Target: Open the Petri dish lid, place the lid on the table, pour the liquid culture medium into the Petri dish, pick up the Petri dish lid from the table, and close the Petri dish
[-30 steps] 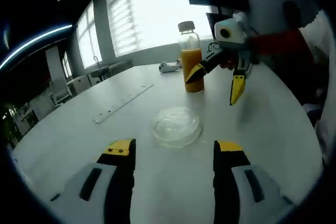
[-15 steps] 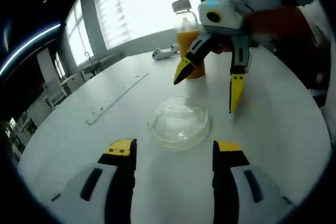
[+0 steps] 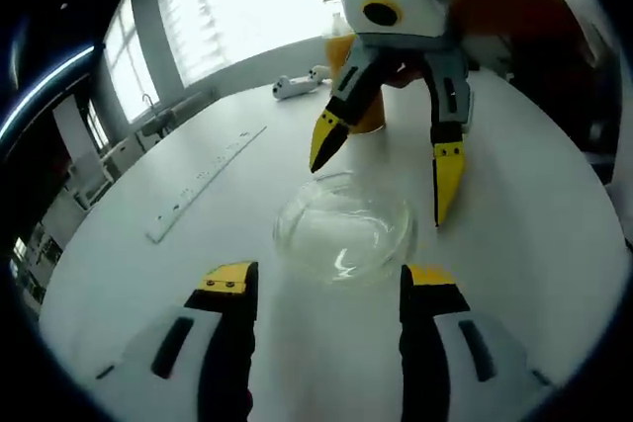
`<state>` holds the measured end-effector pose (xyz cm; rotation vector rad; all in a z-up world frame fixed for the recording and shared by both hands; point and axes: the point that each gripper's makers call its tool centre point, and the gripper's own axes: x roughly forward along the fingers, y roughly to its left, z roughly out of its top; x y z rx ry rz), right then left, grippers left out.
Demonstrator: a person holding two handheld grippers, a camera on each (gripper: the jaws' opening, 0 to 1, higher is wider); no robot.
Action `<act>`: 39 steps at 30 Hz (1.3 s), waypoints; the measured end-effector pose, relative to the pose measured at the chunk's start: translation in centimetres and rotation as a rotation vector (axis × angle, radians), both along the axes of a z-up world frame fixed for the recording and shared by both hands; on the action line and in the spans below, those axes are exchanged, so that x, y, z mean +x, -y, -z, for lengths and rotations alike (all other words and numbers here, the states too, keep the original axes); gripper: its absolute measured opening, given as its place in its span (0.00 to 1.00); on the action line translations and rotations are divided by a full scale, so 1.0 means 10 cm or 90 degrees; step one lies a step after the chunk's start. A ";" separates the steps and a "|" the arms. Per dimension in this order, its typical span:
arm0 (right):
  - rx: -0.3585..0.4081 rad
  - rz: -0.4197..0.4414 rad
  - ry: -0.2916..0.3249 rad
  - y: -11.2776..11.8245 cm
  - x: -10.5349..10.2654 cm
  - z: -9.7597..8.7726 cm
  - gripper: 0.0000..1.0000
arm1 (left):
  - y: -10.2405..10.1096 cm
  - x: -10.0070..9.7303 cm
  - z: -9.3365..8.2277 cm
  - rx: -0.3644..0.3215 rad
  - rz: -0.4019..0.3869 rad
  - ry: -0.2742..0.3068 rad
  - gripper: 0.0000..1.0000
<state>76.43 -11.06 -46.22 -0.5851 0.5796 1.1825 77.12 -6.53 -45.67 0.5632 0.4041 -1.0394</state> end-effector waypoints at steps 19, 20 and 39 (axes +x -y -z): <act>-0.049 -0.034 -0.040 -0.10 0.11 0.08 0.65 | 0.20 0.06 0.07 0.053 0.107 -0.055 0.50; -0.051 -0.035 -0.041 -0.10 0.12 0.08 0.65 | 0.21 0.06 0.07 0.059 0.116 -0.058 0.51; -0.104 -0.063 -0.038 -0.11 0.13 0.16 0.63 | 0.37 0.08 0.10 0.142 0.188 -0.076 0.56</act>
